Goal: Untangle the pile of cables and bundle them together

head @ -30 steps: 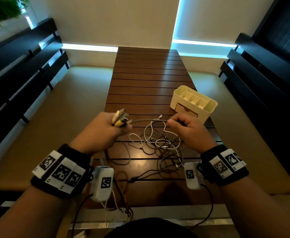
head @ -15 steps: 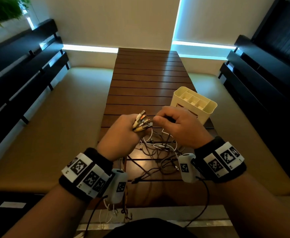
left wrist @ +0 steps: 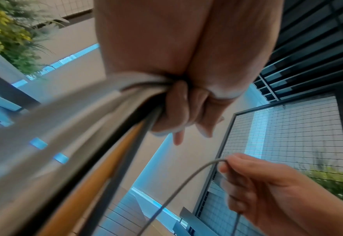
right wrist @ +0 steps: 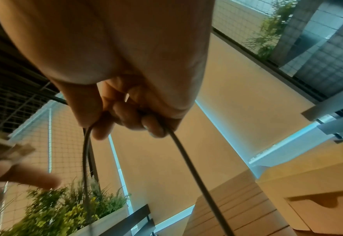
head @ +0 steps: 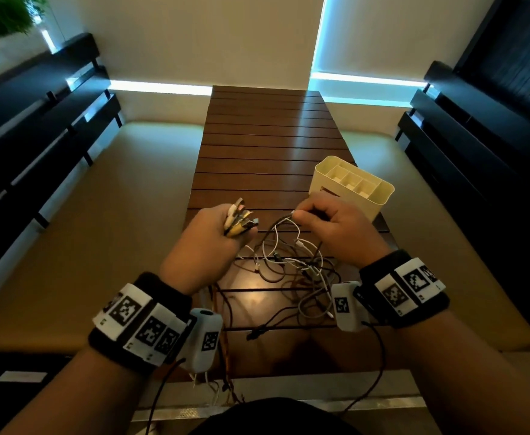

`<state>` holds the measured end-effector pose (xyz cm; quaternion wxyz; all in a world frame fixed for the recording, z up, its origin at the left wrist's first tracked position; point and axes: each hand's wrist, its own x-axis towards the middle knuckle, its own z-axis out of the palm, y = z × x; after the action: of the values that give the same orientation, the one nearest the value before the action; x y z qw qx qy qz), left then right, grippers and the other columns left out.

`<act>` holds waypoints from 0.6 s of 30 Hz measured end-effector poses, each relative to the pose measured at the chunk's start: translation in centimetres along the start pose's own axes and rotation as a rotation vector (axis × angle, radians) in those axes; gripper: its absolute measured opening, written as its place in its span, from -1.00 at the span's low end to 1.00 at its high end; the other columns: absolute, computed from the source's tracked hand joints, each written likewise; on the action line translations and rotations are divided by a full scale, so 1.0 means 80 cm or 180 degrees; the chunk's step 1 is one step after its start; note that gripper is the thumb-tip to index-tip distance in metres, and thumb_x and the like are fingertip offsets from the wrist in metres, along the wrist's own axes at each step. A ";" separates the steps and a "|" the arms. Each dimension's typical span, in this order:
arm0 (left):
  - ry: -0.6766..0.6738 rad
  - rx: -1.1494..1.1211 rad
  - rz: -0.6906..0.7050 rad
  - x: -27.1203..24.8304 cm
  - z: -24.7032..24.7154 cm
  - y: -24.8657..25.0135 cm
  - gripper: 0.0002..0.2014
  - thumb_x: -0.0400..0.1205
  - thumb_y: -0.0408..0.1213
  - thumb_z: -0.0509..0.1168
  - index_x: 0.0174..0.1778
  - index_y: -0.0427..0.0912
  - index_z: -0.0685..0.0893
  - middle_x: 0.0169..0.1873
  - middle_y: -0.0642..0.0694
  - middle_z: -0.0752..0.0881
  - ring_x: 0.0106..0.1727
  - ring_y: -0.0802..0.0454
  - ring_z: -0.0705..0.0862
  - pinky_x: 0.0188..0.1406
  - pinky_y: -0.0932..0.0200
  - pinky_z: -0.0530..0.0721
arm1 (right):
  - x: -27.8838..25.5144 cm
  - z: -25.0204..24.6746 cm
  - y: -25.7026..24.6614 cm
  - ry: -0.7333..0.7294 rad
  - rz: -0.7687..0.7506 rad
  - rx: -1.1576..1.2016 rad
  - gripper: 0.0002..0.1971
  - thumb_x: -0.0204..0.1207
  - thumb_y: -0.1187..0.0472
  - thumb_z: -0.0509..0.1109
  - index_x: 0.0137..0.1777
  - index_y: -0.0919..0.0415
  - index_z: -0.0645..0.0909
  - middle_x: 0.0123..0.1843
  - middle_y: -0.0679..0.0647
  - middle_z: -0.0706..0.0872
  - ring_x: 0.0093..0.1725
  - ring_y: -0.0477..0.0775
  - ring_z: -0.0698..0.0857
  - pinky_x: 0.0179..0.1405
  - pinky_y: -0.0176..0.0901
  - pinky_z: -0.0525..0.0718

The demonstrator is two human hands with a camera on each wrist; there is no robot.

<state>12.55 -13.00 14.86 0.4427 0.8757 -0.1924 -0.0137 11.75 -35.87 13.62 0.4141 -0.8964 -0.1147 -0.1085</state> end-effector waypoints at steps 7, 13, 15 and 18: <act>-0.0288 0.0023 0.0158 0.004 0.022 0.008 -0.85 0.65 -0.18 0.40 -0.21 0.05 0.60 -0.37 0.04 0.65 -0.40 0.21 0.54 -0.45 0.36 0.47 | 0.004 0.017 -0.022 -0.0244 -0.0483 -0.0052 -0.95 0.63 0.24 0.40 -0.04 0.14 0.70 -0.21 -0.17 0.63 -0.24 -0.20 0.59 -0.23 -0.50 0.51; 0.0034 -0.0209 0.0373 -0.002 0.014 0.011 -0.76 0.63 -0.22 0.43 -0.33 0.03 0.57 -0.46 0.08 0.57 -0.44 0.23 0.51 -0.47 0.40 0.42 | -0.006 0.018 -0.021 -0.0387 -0.0232 0.0154 -0.88 0.68 0.18 0.33 -0.05 -0.06 0.63 -0.22 -0.13 0.66 -0.26 -0.18 0.61 -0.26 -0.48 0.54; 0.0259 -0.0336 0.0358 -0.004 0.007 0.013 -0.76 0.62 -0.21 0.43 -0.35 -0.02 0.58 -0.48 0.07 0.56 -0.46 0.20 0.49 -0.49 0.38 0.41 | -0.011 0.024 -0.012 -0.0402 0.0033 0.0196 -0.87 0.71 0.11 0.28 -0.01 0.01 0.66 -0.22 -0.08 0.67 -0.27 -0.18 0.60 -0.27 -0.44 0.54; 0.0532 -0.0495 0.0255 -0.005 -0.008 0.009 -0.67 0.63 -0.20 0.41 -0.44 0.00 0.51 -0.57 0.11 0.49 -0.52 0.21 0.43 -0.50 0.37 0.37 | -0.018 0.030 0.009 -0.0406 0.0422 0.0163 -0.75 0.73 0.03 0.22 0.02 0.11 0.69 -0.26 -0.07 0.64 -0.32 -0.23 0.57 -0.25 -0.27 0.51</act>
<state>12.07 -12.72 15.72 0.5239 0.8285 -0.1879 0.0621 10.84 -34.64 11.17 0.4349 -0.8963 -0.0839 -0.0206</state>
